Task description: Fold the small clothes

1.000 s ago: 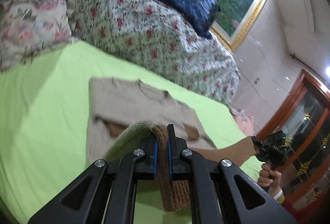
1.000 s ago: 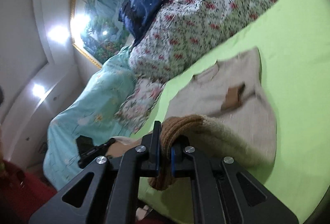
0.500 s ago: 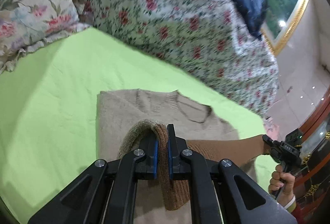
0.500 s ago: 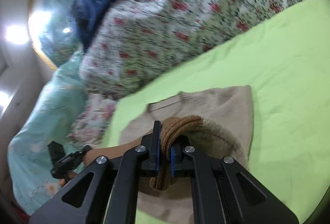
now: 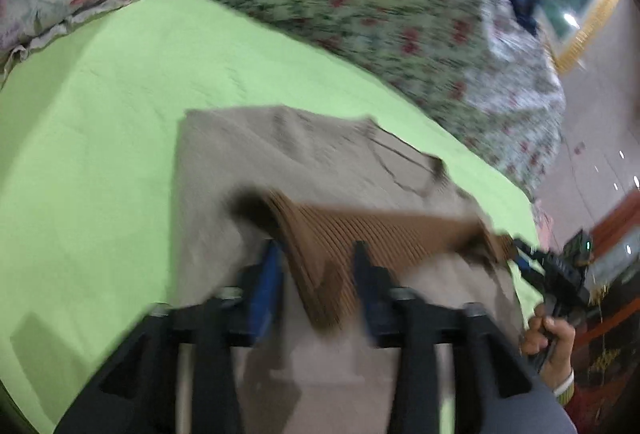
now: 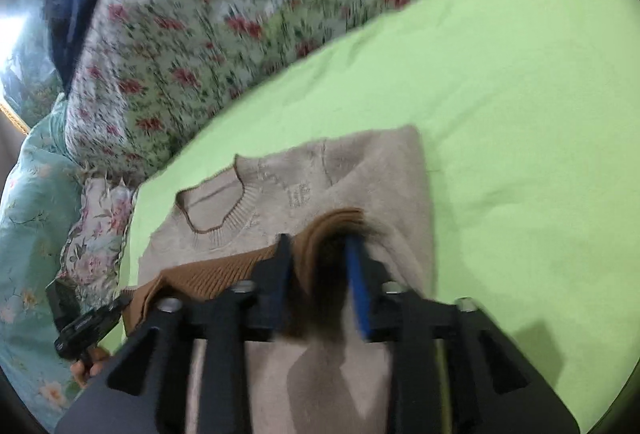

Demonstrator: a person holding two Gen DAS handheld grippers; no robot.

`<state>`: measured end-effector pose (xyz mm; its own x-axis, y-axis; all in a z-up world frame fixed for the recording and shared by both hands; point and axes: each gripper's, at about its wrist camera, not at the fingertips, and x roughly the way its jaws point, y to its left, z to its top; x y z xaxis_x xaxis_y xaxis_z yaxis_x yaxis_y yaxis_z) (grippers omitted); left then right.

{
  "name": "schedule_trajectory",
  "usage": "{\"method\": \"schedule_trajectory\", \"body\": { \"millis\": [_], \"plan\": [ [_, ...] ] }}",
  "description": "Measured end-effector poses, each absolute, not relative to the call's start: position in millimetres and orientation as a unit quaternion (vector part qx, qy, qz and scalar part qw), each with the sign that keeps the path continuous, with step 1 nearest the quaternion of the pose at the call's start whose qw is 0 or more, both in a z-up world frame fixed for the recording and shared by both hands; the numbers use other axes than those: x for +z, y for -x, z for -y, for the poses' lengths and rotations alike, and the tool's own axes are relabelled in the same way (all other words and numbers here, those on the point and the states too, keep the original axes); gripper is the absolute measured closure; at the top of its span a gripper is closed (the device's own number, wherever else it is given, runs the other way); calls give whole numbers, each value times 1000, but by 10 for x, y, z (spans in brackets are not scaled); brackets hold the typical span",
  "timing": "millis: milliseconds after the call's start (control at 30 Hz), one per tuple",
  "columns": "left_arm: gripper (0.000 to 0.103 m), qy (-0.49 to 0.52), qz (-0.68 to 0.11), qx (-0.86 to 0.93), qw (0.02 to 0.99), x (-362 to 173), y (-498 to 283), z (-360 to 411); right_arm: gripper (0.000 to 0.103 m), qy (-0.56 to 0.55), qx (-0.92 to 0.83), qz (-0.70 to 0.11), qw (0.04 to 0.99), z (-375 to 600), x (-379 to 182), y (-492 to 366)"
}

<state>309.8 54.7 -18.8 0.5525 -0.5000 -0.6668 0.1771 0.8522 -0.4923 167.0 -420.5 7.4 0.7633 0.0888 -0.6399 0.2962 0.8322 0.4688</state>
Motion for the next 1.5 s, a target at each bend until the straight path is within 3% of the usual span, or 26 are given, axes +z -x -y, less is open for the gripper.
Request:
{"method": "schedule_trajectory", "body": {
  "millis": [133, 300, 400, 433, 500, 567, 633, 667, 700, 767, 833, 967, 1033, 1133, 1433, 1500],
  "plan": [
    [50, 159, -434, -262, 847, -167, -2757, -118, 45, -245, 12, -327, 913, 3795, 253, -1514],
    [51, 95, -470, -307, 822, -342, -2871, 450, 45, -174, 187, -457, 852, 2980, -24, -1976],
    [53, 71, -486, -302, 817, -484, -3119, 468, 45, -124, 194, -517, 825, 2843, -236, -2300],
    [63, 72, -488, -299, 817, -502, -3230, 419, 47, -116, 181, -525, 824, 2868, -276, -2385],
    [73, 76, -489, -286, 820, -505, -3457, 286, 55, -117, 156, -532, 824, 3029, -349, -2626],
    [73, 78, -487, -237, 837, -491, -3712, 61, 75, -138, 102, -520, 837, 3330, -332, -2841],
    [76, 97, -483, -214, 843, -498, -3901, -171, 78, -159, 34, -493, 855, 3661, -297, -2961],
    [82, 111, -484, -207, 843, -519, -3988, -291, 76, -148, -20, -481, 864, 3787, -277, -2967],
    [100, 124, -488, -204, 840, -546, -4043, -375, 79, -146, -65, -470, 868, 3919, -273, -2959],
    [101, 146, -491, -203, 835, -589, -4087, -507, 90, -236, -66, -439, 865, 4237, -305, -2844],
    [102, 160, -480, -193, 841, -562, -3959, -618, 91, -261, -70, -421, 866, 4290, -254, -2687],
    [87, 156, -465, -169, 855, -416, -3457, -683, 81, -215, -67, -407, 885, 4091, -17, -2239],
    [68, 165, -454, -171, 859, -329, -3129, -674, 74, -222, -48, -399, 888, 3932, 59, -1968],
    [55, 181, -439, -180, 861, -246, -2678, -595, 67, -229, -35, -393, 890, 3709, 44, -1647],
    [36, 252, -468, -167, 831, -488, -1768, -430, 66, -281, -16, -389, 877, 3334, -136, -812],
    [35, 260, -473, -158, 827, -557, -1694, -410, 58, -290, -11, -389, 874, 3287, -151, -699]
  ]
}}
